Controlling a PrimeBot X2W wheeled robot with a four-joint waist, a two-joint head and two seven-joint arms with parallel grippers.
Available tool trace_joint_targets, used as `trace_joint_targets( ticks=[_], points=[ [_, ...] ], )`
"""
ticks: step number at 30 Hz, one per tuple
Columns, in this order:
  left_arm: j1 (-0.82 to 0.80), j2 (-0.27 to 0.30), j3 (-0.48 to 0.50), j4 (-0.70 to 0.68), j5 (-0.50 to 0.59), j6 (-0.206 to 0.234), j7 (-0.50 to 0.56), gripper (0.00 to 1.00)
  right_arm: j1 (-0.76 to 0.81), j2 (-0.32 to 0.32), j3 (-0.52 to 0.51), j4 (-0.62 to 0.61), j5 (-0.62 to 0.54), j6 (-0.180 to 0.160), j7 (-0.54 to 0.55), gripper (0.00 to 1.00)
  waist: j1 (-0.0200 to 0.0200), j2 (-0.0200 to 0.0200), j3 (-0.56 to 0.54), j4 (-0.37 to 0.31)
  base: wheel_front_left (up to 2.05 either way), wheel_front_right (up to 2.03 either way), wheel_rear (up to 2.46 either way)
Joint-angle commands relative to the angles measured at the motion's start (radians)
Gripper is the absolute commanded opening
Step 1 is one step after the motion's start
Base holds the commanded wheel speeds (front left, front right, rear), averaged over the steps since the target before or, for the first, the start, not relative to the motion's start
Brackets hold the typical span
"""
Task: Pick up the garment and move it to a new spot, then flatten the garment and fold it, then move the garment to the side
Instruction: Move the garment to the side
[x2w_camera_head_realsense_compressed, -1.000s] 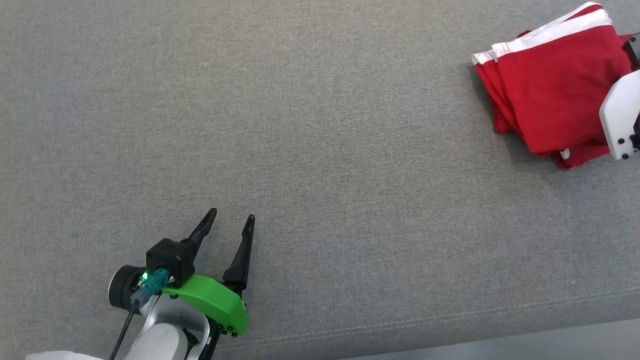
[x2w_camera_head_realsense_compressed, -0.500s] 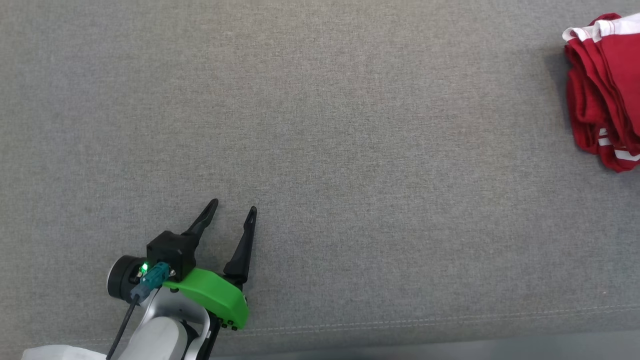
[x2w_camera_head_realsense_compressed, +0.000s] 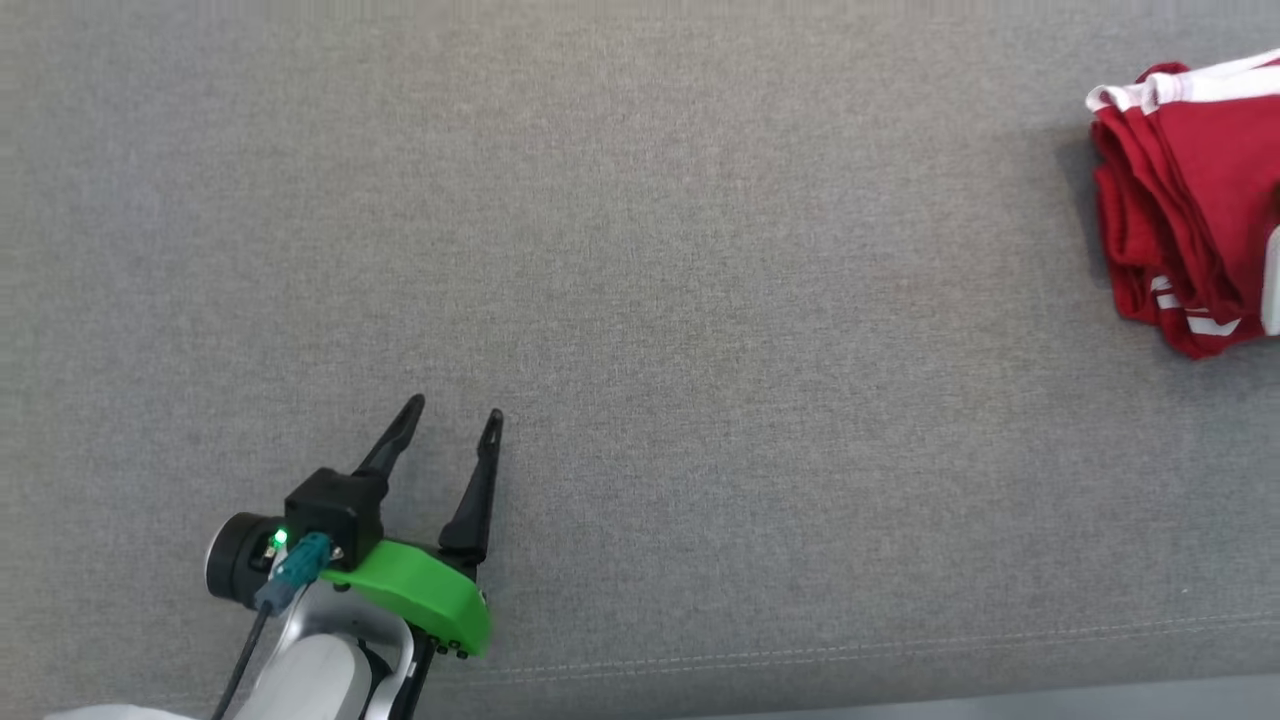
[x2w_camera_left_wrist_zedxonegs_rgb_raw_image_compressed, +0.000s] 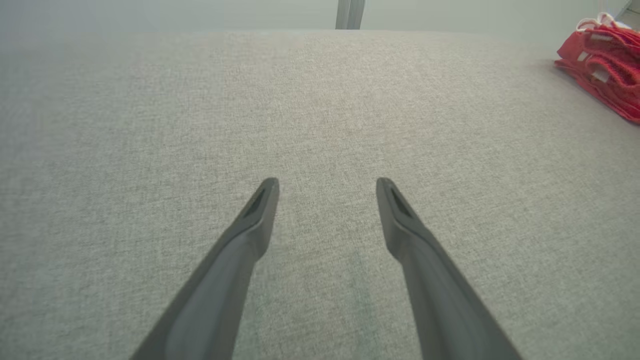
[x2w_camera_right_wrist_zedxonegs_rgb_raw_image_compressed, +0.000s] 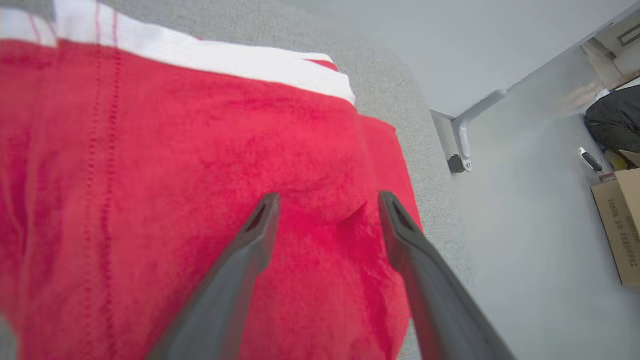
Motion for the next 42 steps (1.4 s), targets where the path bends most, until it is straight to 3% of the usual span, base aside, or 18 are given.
trace_joint_targets(
  ticks=[1,7,16,26,35,42],
  points=[
    [0.013,0.001,0.010,0.005,-0.012,0.008,-0.011,1.00,0.024,0.009,-0.008,-0.009,0.010,-0.002,-0.015,1.00,0.0000,0.0000,-0.044,-0.006,0.00,0.00,0.00],
    [0.041,-0.009,0.057,-0.004,-0.033,0.010,-0.099,1.00,0.117,0.073,-0.059,-0.069,0.068,-0.002,-0.092,1.00,0.0000,0.0000,-0.133,-0.002,0.00,0.00,0.00],
    [0.131,-0.060,0.150,0.038,-0.163,0.071,-0.093,1.00,0.311,0.182,-0.099,-0.209,0.070,-0.002,-0.163,1.00,0.0000,0.0000,-0.269,0.024,0.00,0.00,0.00],
    [0.193,-0.041,0.195,0.008,-0.189,0.137,-0.076,1.00,0.501,0.324,-0.118,-0.453,0.121,-0.002,-0.231,1.00,0.0000,0.0000,-0.370,0.076,0.00,0.00,0.00],
    [0.206,-0.009,0.202,0.013,-0.186,0.146,-0.058,1.00,0.654,0.381,-0.048,-0.635,0.245,-0.002,-0.209,1.00,0.0000,0.0000,-0.400,0.097,0.00,0.00,0.00],
    [0.214,0.026,0.164,0.018,-0.163,0.101,-0.059,1.00,0.782,0.408,0.005,-0.754,0.280,-0.002,-0.190,1.00,0.0000,0.0000,-0.411,0.093,0.00,0.00,0.00]
  ],
)
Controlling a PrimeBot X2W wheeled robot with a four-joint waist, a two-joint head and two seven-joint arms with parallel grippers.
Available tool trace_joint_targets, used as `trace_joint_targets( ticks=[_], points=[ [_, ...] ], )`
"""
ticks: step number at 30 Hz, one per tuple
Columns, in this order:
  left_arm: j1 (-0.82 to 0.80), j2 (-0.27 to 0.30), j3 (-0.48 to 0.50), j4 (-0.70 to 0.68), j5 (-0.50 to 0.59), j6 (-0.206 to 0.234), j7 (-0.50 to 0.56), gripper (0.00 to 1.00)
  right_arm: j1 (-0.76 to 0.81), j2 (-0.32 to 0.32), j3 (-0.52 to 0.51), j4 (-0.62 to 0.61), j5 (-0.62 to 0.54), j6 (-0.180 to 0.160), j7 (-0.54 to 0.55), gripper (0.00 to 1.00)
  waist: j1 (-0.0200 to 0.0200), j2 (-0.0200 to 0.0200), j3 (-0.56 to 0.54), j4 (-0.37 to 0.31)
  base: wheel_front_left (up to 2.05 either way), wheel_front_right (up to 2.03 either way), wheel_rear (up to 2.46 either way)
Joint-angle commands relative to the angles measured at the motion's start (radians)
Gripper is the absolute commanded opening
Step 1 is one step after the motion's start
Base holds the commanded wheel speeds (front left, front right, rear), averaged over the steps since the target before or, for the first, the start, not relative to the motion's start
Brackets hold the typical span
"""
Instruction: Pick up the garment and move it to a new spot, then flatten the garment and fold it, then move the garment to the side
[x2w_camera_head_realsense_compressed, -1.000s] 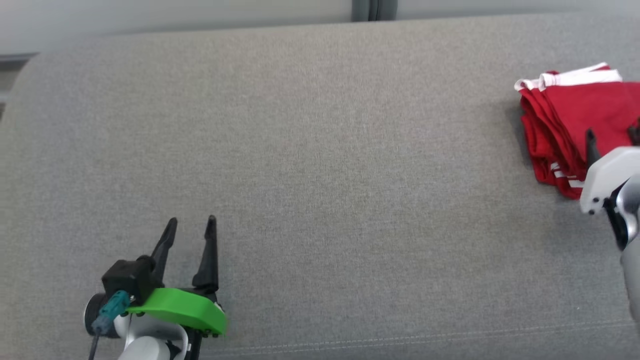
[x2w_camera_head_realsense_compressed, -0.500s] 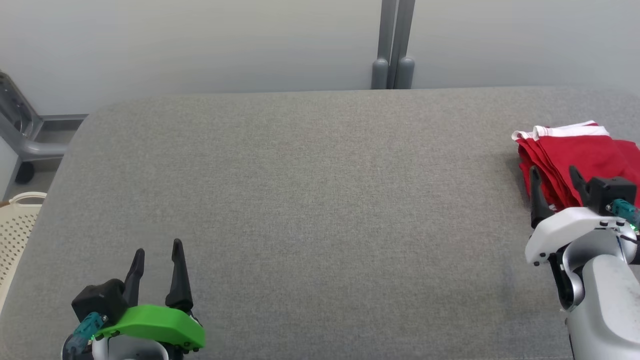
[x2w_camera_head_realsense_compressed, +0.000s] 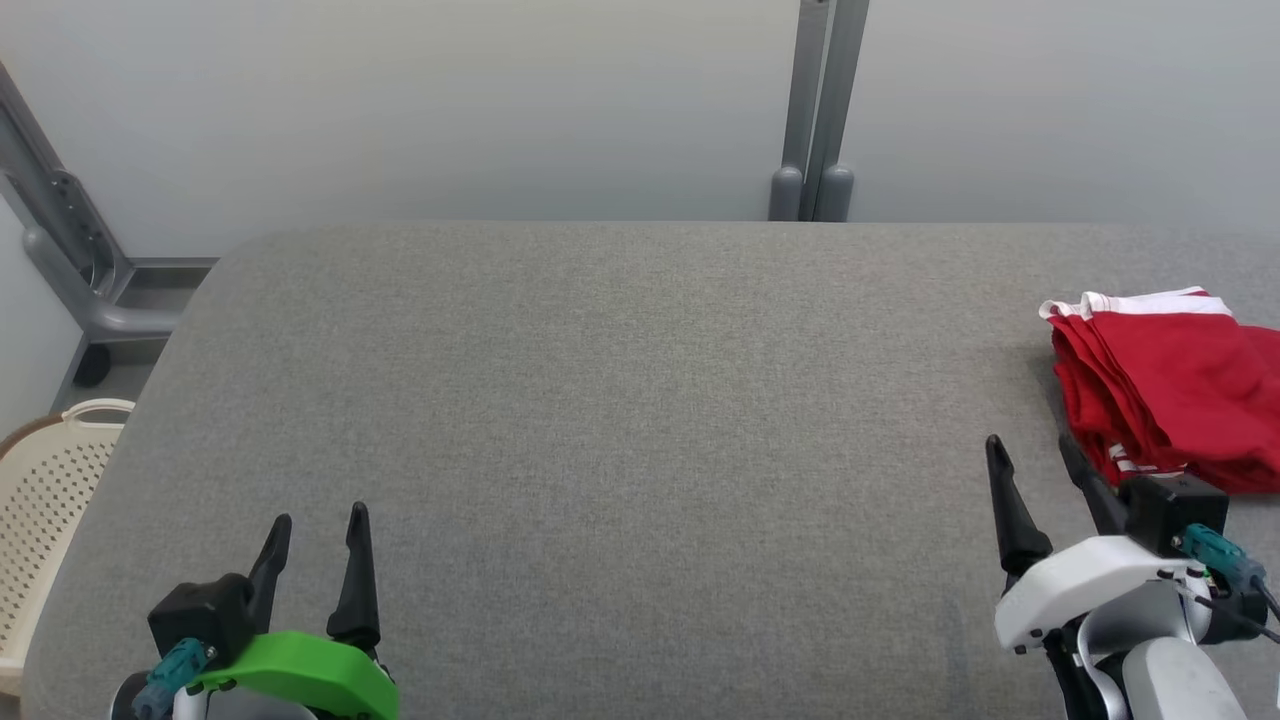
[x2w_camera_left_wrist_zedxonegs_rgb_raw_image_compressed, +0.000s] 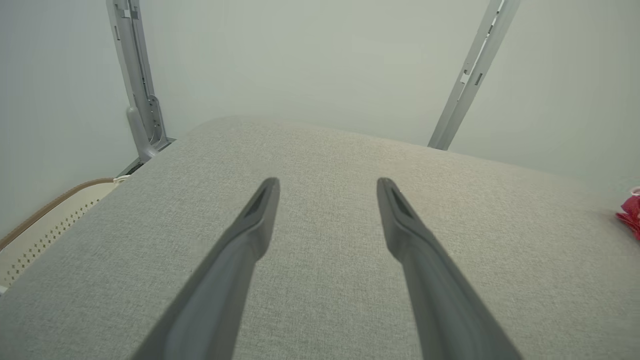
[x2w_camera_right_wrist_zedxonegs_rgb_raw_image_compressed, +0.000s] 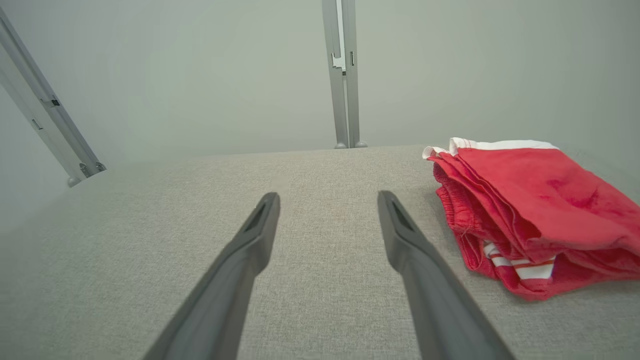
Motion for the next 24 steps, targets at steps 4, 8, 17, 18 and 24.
trace_joint_targets(
  ticks=[4,8,17,18,24],
  points=[
    [0.027,0.001,0.007,0.010,-0.011,-0.022,-0.029,1.00,0.072,0.008,0.003,-0.065,0.027,-0.001,0.005,1.00,0.0000,0.0000,-0.008,-0.003,0.00,0.00,0.00],
    [0.044,-0.014,0.026,0.027,-0.026,-0.025,-0.054,1.00,0.118,0.011,-0.002,-0.091,0.039,-0.001,0.011,1.00,0.0000,0.0000,-0.014,-0.003,0.00,0.00,0.00],
    [0.073,-0.030,0.058,0.074,-0.036,-0.029,-0.078,1.00,0.143,0.012,0.029,-0.029,0.078,-0.001,-0.019,1.00,0.0000,0.0000,-0.014,-0.001,0.00,0.00,0.00],
    [0.075,-0.030,0.060,0.076,-0.035,-0.026,-0.079,1.00,0.140,0.012,0.033,-0.020,0.078,-0.001,-0.022,1.00,0.0000,0.0000,-0.013,0.002,0.00,0.00,0.00],
    [0.076,-0.029,0.066,0.097,-0.035,-0.035,-0.079,1.00,0.122,0.012,0.050,0.011,0.078,-0.001,-0.038,1.00,0.0000,0.0000,-0.008,0.016,0.00,0.00,0.00]
  ],
)
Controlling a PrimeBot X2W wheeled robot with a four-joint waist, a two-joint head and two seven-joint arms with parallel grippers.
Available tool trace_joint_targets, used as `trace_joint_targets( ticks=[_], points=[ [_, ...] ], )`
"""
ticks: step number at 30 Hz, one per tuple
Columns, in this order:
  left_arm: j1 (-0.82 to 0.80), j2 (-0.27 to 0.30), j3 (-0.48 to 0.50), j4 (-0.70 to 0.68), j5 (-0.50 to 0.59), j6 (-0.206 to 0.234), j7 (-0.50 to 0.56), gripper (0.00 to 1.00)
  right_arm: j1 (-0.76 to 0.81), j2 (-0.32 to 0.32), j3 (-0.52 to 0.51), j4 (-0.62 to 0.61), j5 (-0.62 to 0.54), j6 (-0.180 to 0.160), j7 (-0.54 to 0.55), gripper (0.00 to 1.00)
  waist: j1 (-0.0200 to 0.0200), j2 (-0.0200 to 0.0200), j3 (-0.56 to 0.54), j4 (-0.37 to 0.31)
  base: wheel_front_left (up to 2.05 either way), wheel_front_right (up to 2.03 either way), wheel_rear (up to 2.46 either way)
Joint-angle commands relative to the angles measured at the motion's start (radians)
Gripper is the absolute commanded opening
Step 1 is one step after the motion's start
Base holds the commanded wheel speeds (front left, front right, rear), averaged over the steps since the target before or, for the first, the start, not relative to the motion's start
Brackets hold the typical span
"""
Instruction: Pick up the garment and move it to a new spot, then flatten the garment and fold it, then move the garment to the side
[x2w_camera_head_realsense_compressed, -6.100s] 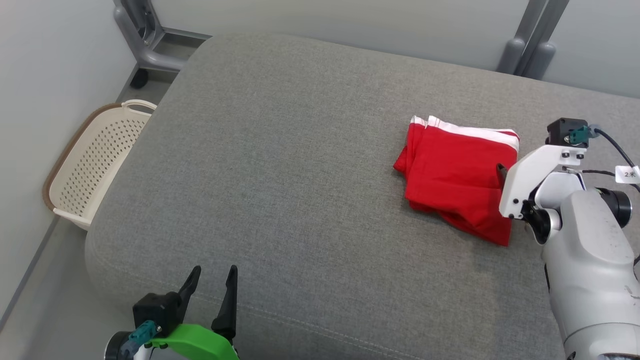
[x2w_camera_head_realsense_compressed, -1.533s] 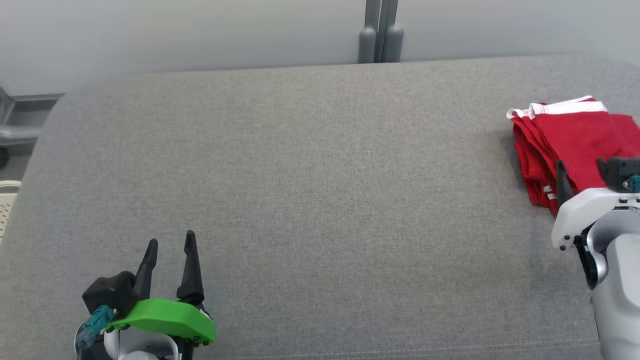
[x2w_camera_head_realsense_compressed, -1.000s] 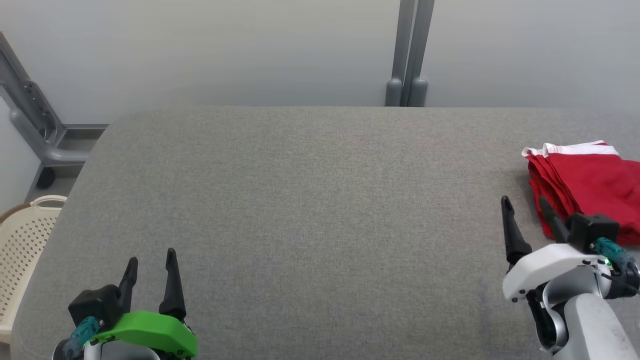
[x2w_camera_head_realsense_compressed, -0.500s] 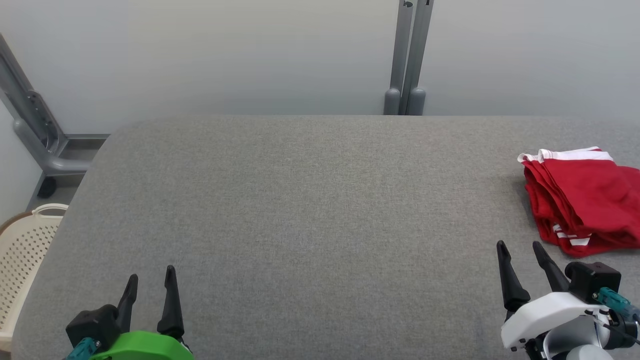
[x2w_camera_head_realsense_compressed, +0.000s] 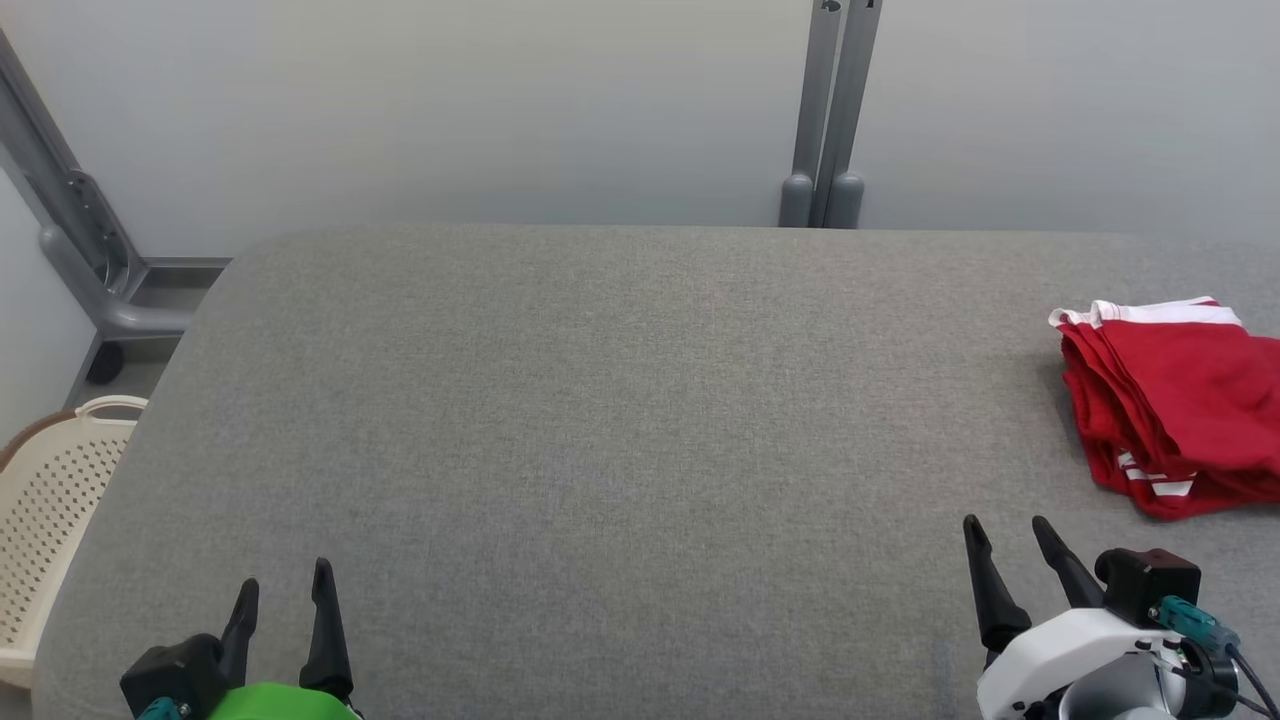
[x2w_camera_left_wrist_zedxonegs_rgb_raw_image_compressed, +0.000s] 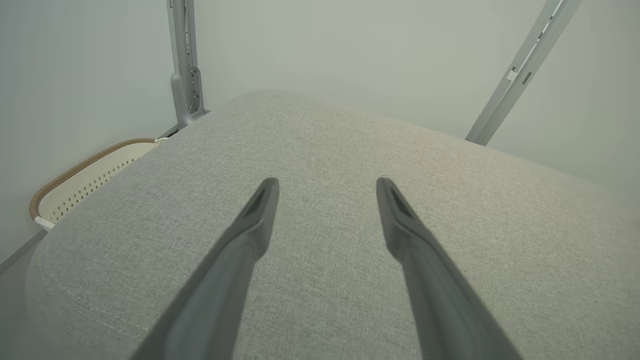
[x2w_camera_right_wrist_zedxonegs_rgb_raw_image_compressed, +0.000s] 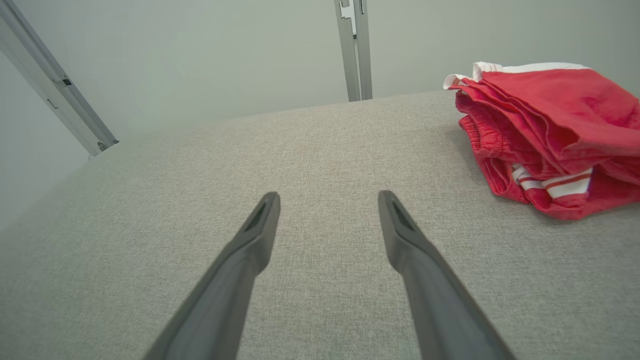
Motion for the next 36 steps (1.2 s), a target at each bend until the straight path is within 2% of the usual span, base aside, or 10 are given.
trace_joint_targets(
  ticks=[1,27,28,33,36],
  points=[
    [0.011,-0.001,0.006,0.006,-0.005,-0.007,-0.002,1.00,-0.009,-0.001,0.001,0.008,0.001,-0.001,-0.009,1.00,0.0000,0.0000,0.002,0.003,0.00,0.00,0.00],
    [-0.035,0.002,-0.002,0.029,0.009,-0.019,-0.005,1.00,-0.031,-0.001,0.009,0.030,-0.020,-0.001,-0.012,1.00,0.0000,0.0000,0.036,0.011,0.00,0.00,0.00],
    [-0.020,-0.003,-0.002,0.030,0.001,-0.017,-0.001,0.00,-0.023,0.000,0.008,0.035,-0.017,0.000,-0.016,0.00,0.0000,0.0000,0.036,0.011,0.00,0.00,0.00],
    [0.007,-0.030,-0.014,0.069,-0.001,-0.017,0.001,0.00,0.005,0.009,0.007,0.079,-0.012,0.000,-0.013,0.00,0.0000,0.0000,0.036,0.010,0.00,0.00,0.00],
    [0.000,-0.039,-0.004,0.072,-0.038,-0.027,0.015,0.00,0.002,0.009,-0.005,0.079,0.040,0.000,-0.001,0.00,0.0000,0.0000,0.037,0.008,0.00,0.00,0.00]
  ],
)
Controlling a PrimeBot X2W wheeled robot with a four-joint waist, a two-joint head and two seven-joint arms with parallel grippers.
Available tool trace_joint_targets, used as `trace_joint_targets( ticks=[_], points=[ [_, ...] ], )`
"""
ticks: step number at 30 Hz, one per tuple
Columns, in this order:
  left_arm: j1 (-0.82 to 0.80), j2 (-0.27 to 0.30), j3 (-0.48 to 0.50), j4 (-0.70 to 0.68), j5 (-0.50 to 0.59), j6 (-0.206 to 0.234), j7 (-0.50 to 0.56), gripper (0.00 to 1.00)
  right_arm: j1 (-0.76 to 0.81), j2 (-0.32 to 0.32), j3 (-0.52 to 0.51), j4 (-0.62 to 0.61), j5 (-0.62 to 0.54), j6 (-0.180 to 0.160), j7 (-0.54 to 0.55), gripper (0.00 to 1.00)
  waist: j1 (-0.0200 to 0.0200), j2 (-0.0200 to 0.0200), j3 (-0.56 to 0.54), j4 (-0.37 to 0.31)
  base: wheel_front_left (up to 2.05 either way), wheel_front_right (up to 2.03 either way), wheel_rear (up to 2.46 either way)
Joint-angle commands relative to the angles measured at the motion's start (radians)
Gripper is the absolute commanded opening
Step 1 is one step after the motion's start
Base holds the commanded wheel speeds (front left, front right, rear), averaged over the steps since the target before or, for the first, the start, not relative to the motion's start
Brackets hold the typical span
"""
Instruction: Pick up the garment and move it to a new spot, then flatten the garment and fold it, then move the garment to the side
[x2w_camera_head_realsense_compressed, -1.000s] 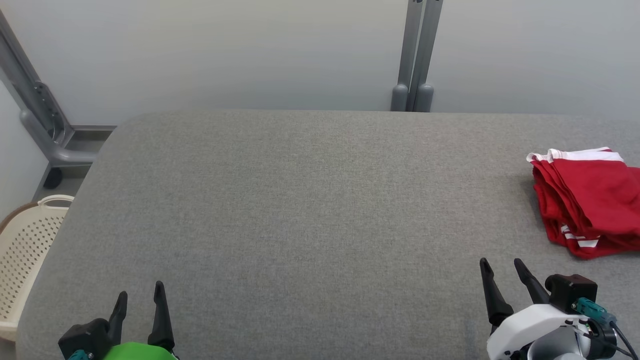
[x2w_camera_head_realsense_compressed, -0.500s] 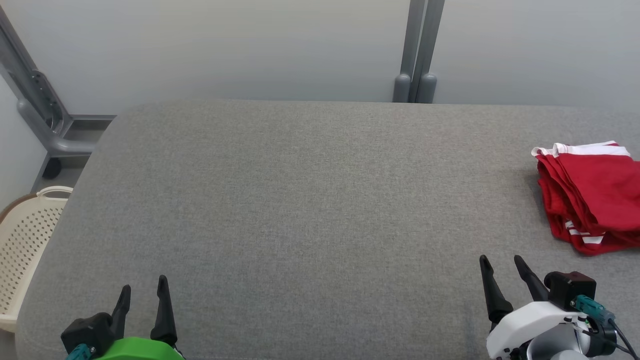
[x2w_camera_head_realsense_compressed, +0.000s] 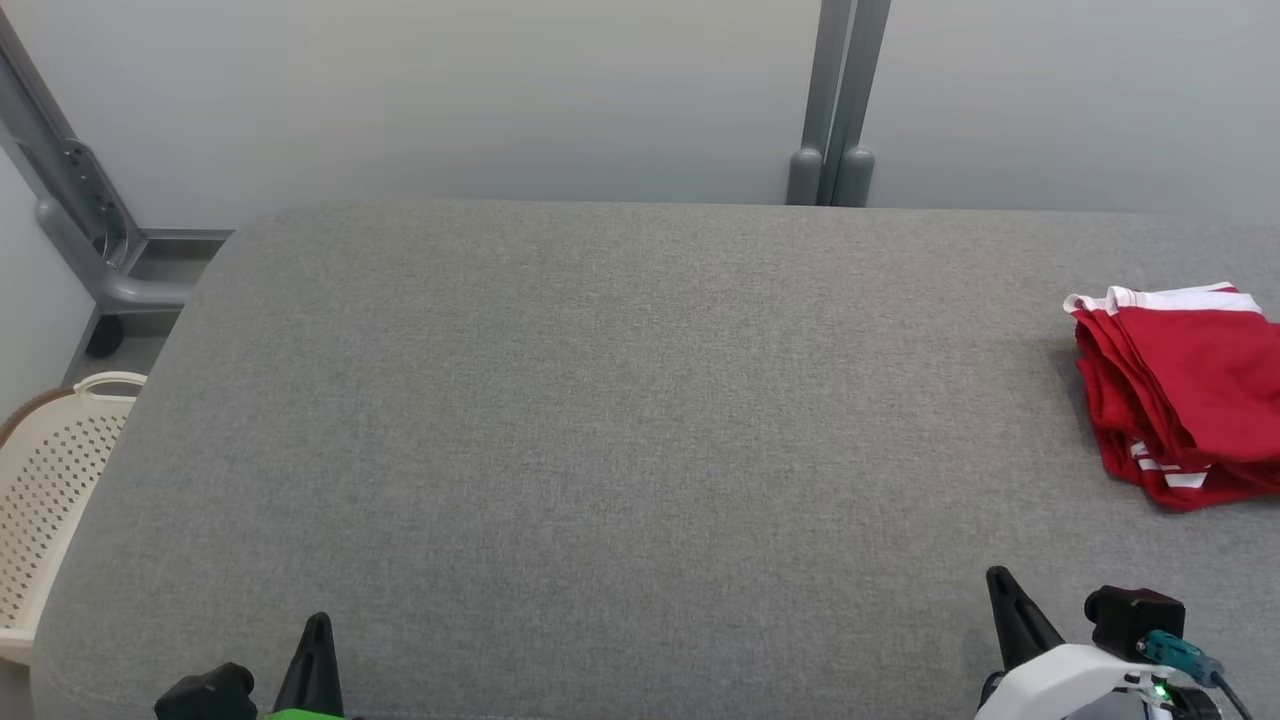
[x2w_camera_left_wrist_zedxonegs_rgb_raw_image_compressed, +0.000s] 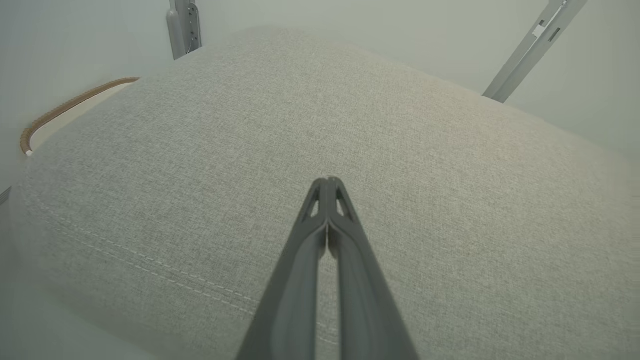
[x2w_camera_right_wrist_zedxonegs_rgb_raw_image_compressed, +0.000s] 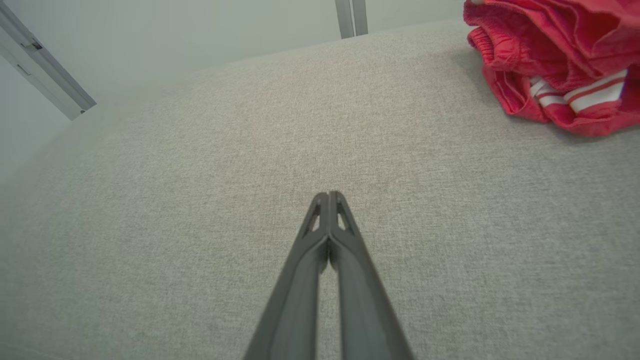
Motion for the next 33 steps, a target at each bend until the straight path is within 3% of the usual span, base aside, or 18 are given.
trace_joint_targets(
  ticks=[1,33],
  points=[
    [-0.020,0.001,0.014,-0.013,-0.029,-0.010,0.008,0.00,-0.017,-0.004,-0.012,-0.018,0.045,0.000,0.008,0.00,0.0000,0.0000,0.001,-0.001,0.00,0.00,0.00],
    [-0.113,-0.075,0.113,-0.010,-0.380,-0.111,0.133,0.00,-0.018,-0.008,-0.086,-0.099,0.548,0.000,0.084,0.00,0.0000,0.0000,0.013,-0.024,0.00,0.00,0.00]
  ],
)
